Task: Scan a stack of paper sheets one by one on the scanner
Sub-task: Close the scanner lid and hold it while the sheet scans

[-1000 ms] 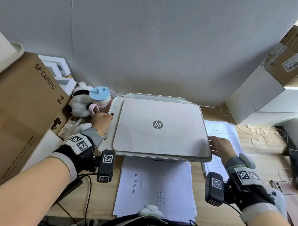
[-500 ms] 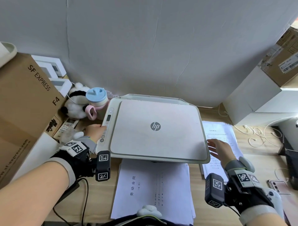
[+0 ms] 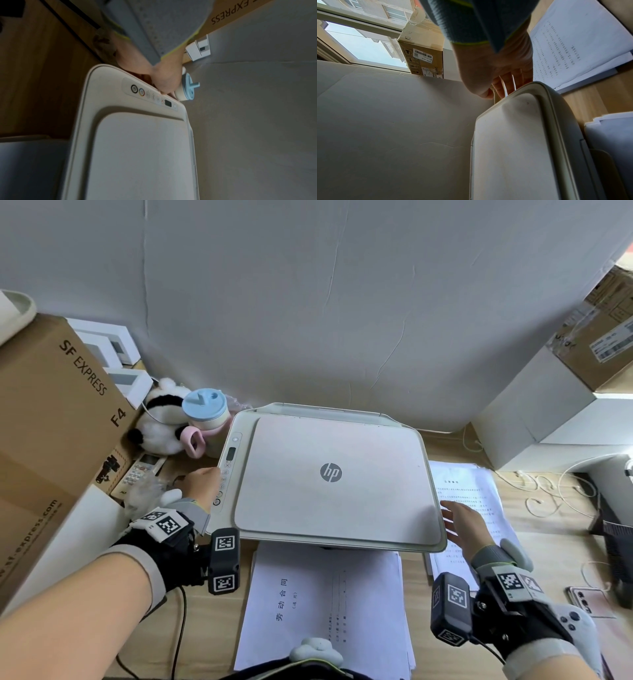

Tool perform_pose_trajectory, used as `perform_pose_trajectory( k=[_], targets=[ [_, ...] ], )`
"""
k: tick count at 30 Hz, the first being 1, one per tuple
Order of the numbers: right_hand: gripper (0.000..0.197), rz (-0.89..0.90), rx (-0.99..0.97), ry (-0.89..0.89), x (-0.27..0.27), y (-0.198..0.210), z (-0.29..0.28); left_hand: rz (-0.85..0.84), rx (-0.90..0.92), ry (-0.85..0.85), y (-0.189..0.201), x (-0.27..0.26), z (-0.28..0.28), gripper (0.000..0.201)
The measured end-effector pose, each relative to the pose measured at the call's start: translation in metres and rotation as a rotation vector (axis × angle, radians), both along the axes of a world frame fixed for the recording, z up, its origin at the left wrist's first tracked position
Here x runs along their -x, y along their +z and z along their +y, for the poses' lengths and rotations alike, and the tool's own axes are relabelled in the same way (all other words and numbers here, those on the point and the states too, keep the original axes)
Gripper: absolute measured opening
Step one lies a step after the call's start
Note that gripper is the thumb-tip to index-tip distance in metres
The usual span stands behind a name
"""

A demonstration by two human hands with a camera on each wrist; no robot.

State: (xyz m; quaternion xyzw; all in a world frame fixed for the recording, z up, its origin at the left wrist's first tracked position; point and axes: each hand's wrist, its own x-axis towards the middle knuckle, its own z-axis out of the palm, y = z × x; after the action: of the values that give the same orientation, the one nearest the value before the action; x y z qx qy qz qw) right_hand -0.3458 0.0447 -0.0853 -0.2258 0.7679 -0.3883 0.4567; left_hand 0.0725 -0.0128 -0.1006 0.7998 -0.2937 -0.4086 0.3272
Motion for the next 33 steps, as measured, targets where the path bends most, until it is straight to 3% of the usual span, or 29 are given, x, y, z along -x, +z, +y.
perform_pose_trajectory(
  k=[7, 11, 14, 18, 27, 30, 33],
  targets=[
    [0.02, 0.079, -0.012, 0.05, -0.016, -0.007, 0.004, -0.108, 0.006, -0.01, 0.003, 0.012, 0.012, 0.033],
    [0.042, 0.089, -0.009, 0.121, -0.025, -0.007, 0.009, -0.034, 0.041, -0.013, 0.005, 0.018, 0.02, 0.026],
    [0.039, 0.076, 0.005, 0.113, -0.026, -0.009, 0.011, 0.01, 0.07, -0.011, 0.002, 0.018, 0.022, 0.025],
    [0.039, 0.051, 0.028, 0.099, -0.025, -0.01, 0.013, 0.089, 0.087, 0.016, -0.002, 0.012, 0.017, 0.039],
    [0.041, -0.015, 0.044, 0.0, -0.021, -0.017, 0.015, 0.222, 0.162, 0.094, -0.008, 0.009, 0.021, 0.041],
    [0.029, -0.056, 0.036, -0.033, -0.017, -0.021, 0.015, 0.212, 0.166, 0.072, -0.012, 0.006, 0.018, 0.041],
    [0.034, -0.107, 0.04, -0.04, -0.012, -0.02, 0.018, 0.19, 0.16, 0.062, -0.02, -0.001, 0.012, 0.039]
  ],
)
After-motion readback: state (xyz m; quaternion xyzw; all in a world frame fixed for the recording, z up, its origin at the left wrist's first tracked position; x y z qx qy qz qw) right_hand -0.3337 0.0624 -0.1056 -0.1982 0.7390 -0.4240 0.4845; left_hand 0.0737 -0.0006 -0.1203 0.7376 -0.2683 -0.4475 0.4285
